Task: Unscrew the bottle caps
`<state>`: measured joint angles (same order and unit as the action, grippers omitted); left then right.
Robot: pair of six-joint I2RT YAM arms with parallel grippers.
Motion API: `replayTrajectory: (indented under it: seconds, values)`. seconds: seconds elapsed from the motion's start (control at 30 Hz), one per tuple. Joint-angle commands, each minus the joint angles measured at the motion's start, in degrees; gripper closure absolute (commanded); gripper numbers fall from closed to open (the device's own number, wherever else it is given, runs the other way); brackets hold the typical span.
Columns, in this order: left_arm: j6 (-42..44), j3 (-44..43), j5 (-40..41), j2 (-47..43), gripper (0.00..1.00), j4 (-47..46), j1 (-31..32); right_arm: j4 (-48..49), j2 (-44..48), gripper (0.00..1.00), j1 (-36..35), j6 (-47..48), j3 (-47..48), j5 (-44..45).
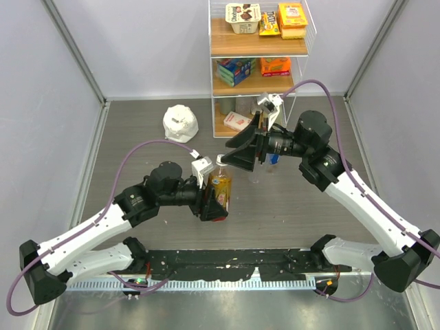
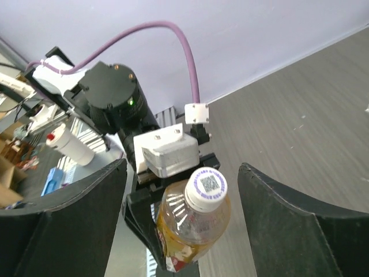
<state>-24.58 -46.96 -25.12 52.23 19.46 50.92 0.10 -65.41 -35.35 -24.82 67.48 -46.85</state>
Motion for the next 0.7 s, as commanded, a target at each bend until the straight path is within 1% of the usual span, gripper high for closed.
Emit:
replayTrajectory:
  seconds: [0.0,0.07,0.1,0.13,0.17,0.2,0.27,0.37,0.5,0.67]
  values:
    - [0.8,-0.5,3.2,1.1,1.00,1.0,-0.1,3.0,1.3,0.14,0.2,-1.5,0.0,6.8]
    - [0.8,-0.9,4.5,2.1,1.00,2.1,-0.1,0.9,0.5,0.10,0.2,-1.1,0.6,9.7]
    - [0.8,-1.2,5.3,2.4,1.00,2.6,-0.1,-1.7,0.3,0.06,0.1,-1.2,1.2,12.6]
    - [0.8,-1.5,6.3,2.9,1.00,3.2,-0.1,-3.0,-0.5,0.05,0.2,-1.3,1.5,16.7]
    - [0.9,-1.6,8.1,3.2,1.00,4.1,-0.1,-6.0,-1.3,0.04,0.2,-1.3,2.5,18.4]
    - [0.8,-2.0,9.6,3.7,1.00,4.7,0.0,-7.6,-1.7,0.04,0.1,-1.3,3.1,21.8]
    - [0.8,-2.4,12.6,4.5,1.00,5.9,-0.1,-10.2,-2.6,0.03,-0.1,-1.8,4.0,25.7]
    - [0.4,-3.4,16.0,5.9,1.00,7.5,-0.1,-13.6,-4.3,0.03,-1.5,-2.1,5.5,29.9]
    - [0.1,-4.7,18.5,7.8,1.00,8.8,-0.1,-17.8,-6.7,0.03,-4.2,-2.3,7.6,38.0]
    - [0.2,-6.0,19.9,10.2,1.00,10.1,-0.1,-19.1,-9.2,0.03,-6.8,-3.5,8.7,40.0]
